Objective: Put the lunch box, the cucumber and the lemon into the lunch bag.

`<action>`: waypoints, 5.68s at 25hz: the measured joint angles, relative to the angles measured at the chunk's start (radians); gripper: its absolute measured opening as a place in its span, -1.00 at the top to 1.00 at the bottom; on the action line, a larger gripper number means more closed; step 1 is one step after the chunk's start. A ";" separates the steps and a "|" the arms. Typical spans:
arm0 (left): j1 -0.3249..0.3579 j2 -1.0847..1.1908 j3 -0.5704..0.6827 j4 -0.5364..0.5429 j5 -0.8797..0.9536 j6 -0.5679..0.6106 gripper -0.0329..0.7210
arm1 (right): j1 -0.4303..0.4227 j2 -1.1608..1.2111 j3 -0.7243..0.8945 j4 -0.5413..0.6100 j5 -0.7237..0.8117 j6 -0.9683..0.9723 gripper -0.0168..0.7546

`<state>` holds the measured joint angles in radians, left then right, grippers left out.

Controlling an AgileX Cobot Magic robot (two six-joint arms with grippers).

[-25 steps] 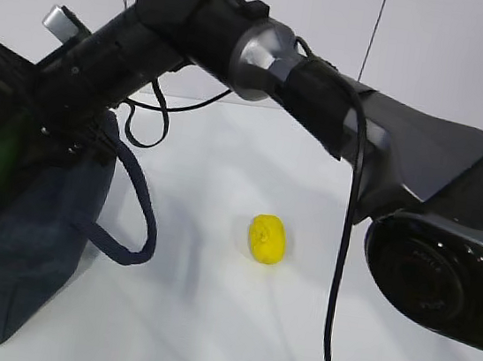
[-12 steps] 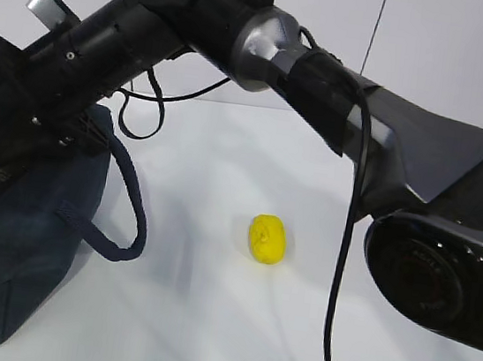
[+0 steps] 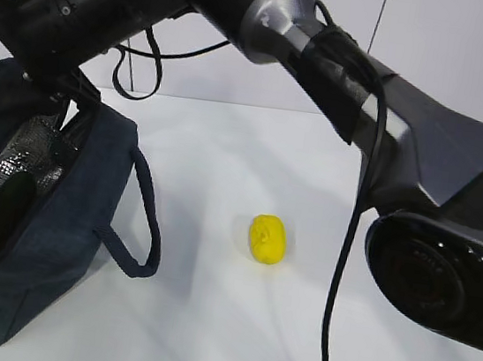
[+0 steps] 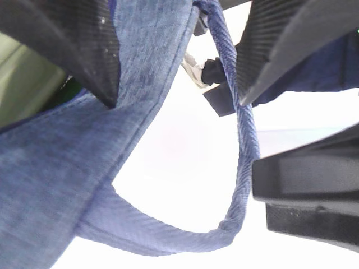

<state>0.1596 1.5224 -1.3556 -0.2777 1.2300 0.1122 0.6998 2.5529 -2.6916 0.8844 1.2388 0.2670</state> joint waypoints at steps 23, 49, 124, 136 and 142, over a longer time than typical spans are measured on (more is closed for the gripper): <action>0.000 -0.116 0.023 -0.093 0.000 0.000 -0.24 | 0.000 -0.002 -0.031 -0.135 0.012 -0.055 -0.27; -0.142 -0.292 0.265 -0.193 0.005 0.003 -0.18 | 0.000 -0.002 -0.031 -0.135 0.012 -0.058 -0.27; -0.162 -0.297 0.422 -0.268 -0.101 0.105 0.43 | 0.000 -0.002 -0.031 -0.177 0.002 -0.060 -0.27; -0.162 -0.297 0.422 -0.255 -0.099 0.105 0.42 | 0.000 -0.002 -0.031 -0.168 0.002 -0.062 -0.27; -0.162 -0.297 0.422 -0.257 -0.091 0.105 0.42 | 0.000 -0.002 -0.031 -0.156 0.002 -0.062 -0.27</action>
<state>-0.0023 1.2256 -0.9335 -0.5347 1.1386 0.2170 0.6998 2.5513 -2.7227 0.7284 1.2406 0.2055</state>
